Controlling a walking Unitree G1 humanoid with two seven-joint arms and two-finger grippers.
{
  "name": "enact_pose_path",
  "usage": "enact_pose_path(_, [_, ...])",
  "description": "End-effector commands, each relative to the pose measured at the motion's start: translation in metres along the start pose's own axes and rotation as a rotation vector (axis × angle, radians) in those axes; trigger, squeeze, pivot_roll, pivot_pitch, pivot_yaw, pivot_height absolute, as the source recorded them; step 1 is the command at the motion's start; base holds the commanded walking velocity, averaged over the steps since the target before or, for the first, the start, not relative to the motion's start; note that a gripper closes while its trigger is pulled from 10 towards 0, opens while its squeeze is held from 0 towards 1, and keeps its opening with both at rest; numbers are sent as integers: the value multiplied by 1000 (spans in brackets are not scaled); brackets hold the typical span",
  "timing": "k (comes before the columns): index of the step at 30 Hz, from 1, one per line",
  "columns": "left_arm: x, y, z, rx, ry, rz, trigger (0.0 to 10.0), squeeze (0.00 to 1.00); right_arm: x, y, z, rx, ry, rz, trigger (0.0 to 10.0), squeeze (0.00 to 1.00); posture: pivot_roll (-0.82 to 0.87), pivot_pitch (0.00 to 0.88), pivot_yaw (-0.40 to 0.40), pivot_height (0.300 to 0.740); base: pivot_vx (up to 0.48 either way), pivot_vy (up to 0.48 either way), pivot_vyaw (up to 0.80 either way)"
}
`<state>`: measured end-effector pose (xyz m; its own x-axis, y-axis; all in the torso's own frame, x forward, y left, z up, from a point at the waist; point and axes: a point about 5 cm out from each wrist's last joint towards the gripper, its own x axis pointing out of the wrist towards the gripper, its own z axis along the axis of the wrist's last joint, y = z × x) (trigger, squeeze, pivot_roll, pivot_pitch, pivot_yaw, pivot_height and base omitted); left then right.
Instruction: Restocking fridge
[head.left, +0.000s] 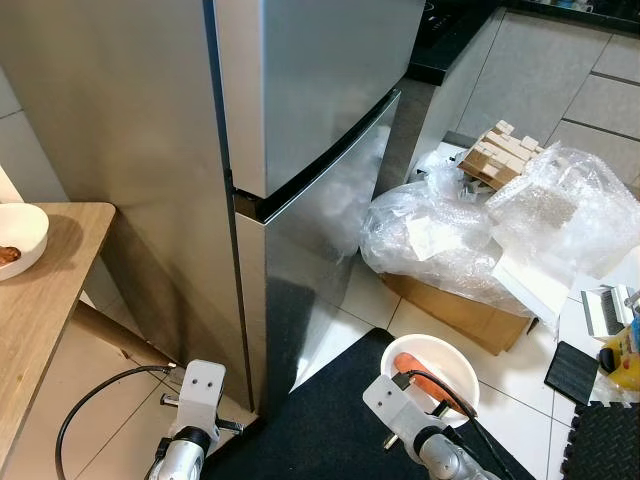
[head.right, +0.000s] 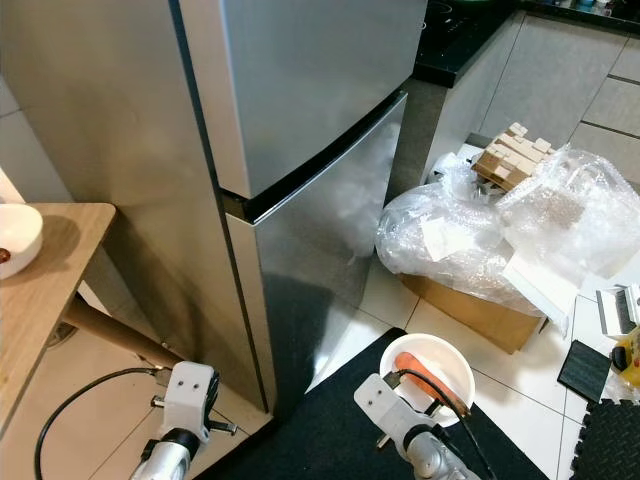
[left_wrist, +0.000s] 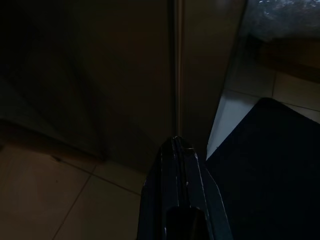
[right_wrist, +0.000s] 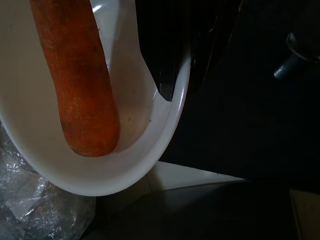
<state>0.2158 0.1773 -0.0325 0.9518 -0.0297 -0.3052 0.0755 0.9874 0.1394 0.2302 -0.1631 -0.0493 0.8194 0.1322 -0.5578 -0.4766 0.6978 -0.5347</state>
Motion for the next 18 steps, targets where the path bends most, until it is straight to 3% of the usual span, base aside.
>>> enact_pose_path(1, [-6, 2, -9, -26, 40, -8, 10000, 0, -2, 1, -4, 1, 15, -1, 10000, 0, -69, 94, -65, 740, 0, 0, 0])
enact_pose_path(3, [-6, 3, -7, -28, 29, -24, 10000, 0, -1, 1, -4, 1, 15, -1, 10000, 0, -70, 95, -65, 740, 0, 0, 0])
enact_pose_path(5, [-3, 13, 2, 23, -22, -81, 10000, 0, -2, 0, -4, 4, 14, -2, 10000, 0, -73, 96, -68, 740, 0, 0, 0])
enact_pose_path(13, [-3, 13, 2, 23, -22, -81, 10000, 0, -2, 0, -4, 4, 14, -2, 10000, 0, -73, 96, -68, 740, 0, 0, 0])
enact_pose_path(15, [-1, 20, 8, 50, -44, -99, 10000, 0, -2, 0, -4, 5, 14, -1, 10000, 0, -73, 98, -71, 740, 0, 0, 0])
enact_pose_path(16, [8, 44, 28, 51, -110, -60, 0, 0, -2, -1, -5, 1, 14, 2, 10000, 0, -66, 99, -77, 740, 0, 0, 0])
enact_pose_path(17, [14, 60, 44, 32, -166, -44, 0, 0, -2, -1, -5, -1, 15, 5, 10000, 0, -66, 99, -77, 740, 0, 0, 0])
enact_pose_path(18, [19, 64, 56, 4, -208, -66, 0, 0, -2, -1, -5, -4, 14, 7, 10000, 0, -65, 97, -75, 740, 0, 0, 0])
